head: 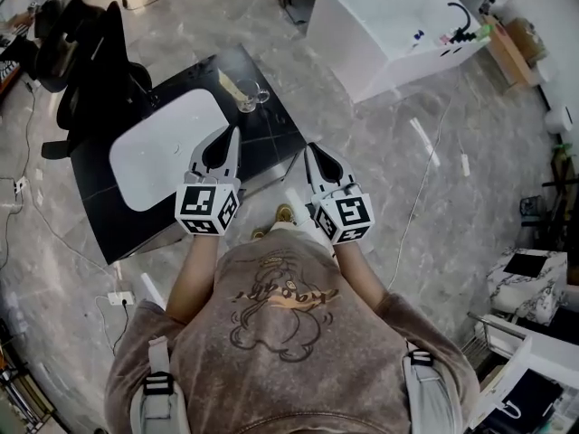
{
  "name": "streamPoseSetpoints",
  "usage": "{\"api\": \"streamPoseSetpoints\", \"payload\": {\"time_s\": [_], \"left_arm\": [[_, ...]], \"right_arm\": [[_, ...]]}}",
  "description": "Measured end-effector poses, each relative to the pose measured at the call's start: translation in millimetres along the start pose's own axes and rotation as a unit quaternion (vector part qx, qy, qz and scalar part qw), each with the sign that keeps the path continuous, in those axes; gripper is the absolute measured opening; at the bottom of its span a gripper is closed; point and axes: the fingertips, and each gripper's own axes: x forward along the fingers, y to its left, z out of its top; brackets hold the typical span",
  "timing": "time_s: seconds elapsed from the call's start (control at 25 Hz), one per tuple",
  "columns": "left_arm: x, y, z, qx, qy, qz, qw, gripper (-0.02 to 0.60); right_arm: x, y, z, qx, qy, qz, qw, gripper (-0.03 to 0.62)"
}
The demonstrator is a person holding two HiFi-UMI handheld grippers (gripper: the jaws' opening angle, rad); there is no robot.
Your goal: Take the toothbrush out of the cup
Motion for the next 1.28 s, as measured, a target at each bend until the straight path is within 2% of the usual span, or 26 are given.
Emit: {"api": "streamPoseSetpoints", "payload": {"time_s": [0.2,0.36,0.4,0.48,0.56,0.72,0.92,1.28], "left_arm": [[9,13,-3,0.002,0.001,0.026,0.9996,0.017],[14,17,-4,0.003,-0.002,0.031,0.9995,0.024],[17,19,-4,-0.001,-0.005,0.032,0.9995,0.079],[23,23,-2,-0.01,-0.012,0.038,0.9992,0.262],[28,27,-1,-0.012,-0.016,0.047,0.9987,0.335],[34,32,-8,-0.013,-0.005,0.057,0.9983,0.348],[43,47,-30,-0.048,0.017,0.068,0.9964,0.348],[89,76,-65,-0.057,0.049,0.083,0.9937,0.347]], "right_arm": [[26,-4,1,-0.003,0.003,0.03,1.0,0.018],[38,-7,-1,0.002,0.004,0.041,0.999,0.018],[41,-7,-1,0.003,0.004,0.043,0.999,0.018],[45,-8,0,0.004,0.004,0.046,0.999,0.018],[49,-10,0,0.004,0.005,0.048,0.999,0.018],[53,-13,0,0.004,0.007,0.051,0.999,0.018],[57,-14,4,0.005,0.0,0.055,0.998,0.018],[62,-16,5,0.008,0.002,0.06,0.998,0.018]]}}
